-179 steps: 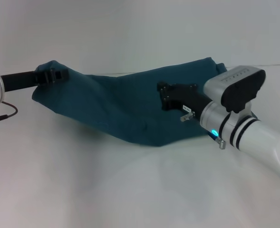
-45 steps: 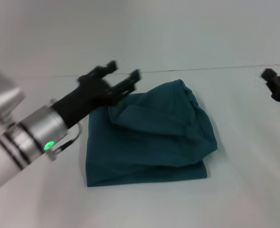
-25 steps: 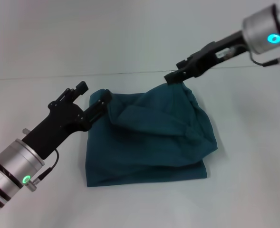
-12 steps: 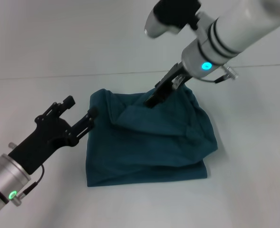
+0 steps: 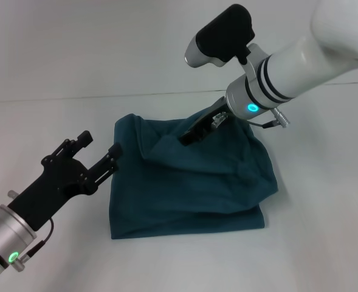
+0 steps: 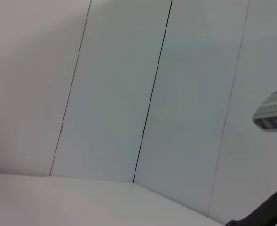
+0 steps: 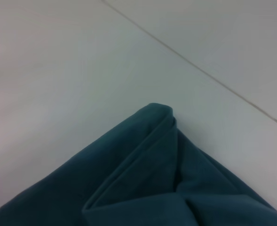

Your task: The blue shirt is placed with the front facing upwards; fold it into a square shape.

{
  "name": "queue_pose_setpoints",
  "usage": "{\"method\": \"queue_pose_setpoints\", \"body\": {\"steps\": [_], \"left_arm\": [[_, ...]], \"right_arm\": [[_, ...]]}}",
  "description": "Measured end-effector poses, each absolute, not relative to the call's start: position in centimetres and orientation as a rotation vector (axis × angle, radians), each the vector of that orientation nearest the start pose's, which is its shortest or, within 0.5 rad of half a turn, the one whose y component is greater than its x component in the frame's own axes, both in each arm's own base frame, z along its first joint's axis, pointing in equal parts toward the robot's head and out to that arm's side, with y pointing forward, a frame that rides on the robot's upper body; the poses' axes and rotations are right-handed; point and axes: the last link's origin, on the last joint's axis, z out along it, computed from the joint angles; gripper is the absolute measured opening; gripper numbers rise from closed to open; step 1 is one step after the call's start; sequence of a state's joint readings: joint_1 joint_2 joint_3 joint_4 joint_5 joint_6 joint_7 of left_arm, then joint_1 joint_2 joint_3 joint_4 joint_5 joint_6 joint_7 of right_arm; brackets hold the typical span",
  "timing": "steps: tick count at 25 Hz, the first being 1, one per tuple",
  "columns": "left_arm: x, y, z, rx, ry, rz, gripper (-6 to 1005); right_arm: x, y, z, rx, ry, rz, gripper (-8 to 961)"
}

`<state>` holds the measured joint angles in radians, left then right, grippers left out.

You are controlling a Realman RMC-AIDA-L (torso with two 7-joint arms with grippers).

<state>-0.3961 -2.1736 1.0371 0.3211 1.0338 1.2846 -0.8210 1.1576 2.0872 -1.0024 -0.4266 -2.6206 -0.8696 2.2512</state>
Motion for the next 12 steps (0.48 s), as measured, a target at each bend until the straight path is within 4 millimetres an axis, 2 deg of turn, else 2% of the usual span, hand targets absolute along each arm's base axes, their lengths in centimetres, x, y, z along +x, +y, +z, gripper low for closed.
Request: {"method": "queue_pose_setpoints", "body": {"steps": [6, 12], "left_arm": [[-27.1, 31.7, -4.9, -2.084, -0.631, -1.056, 781], [-27.0, 31.8, -4.9, -2.083, -0.627, -1.056, 780]], "right_arm": [[15.5, 46.6, -7.0, -2.469, 0.812, -0.164, 654], [16.1, 46.4, -7.2, -2.464, 0.839, -0.156, 654]]}}
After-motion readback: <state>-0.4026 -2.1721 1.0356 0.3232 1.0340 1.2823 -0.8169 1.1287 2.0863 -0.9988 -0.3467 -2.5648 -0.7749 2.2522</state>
